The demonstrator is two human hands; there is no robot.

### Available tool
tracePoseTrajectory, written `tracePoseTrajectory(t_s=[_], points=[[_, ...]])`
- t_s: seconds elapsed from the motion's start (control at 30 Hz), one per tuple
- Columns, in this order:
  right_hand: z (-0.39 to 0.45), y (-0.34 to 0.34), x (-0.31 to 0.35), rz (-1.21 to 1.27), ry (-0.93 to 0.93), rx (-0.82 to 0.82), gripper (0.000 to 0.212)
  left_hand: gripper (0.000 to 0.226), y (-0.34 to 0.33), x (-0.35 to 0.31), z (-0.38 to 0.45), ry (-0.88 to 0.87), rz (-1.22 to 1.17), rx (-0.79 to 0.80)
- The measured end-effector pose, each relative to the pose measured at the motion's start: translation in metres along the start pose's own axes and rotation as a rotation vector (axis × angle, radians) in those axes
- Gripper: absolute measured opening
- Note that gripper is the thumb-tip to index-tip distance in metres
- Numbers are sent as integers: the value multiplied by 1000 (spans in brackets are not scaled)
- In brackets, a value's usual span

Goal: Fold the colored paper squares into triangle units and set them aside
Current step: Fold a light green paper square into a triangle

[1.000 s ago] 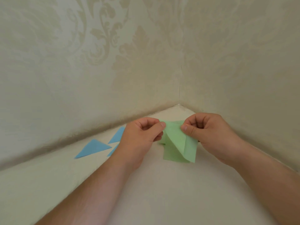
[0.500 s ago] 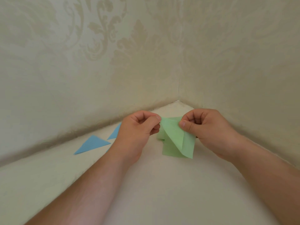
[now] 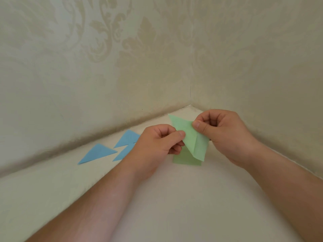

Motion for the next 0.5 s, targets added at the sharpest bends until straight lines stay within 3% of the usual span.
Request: tracePoseTrajectory(t_s=[0.5], points=[[3, 6, -2, -18, 17, -30, 14, 20, -6, -1, -3, -17, 18, 46]])
Point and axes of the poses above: each hand's wrist, its own z-axis towards the middle knuckle, its own y-axis out of the back of the hand, x = y × z, the point moved 7 cm from there along z, towards the middle knuckle, and after that the axes turned 11 degrees about z, right-handed, at the moved point
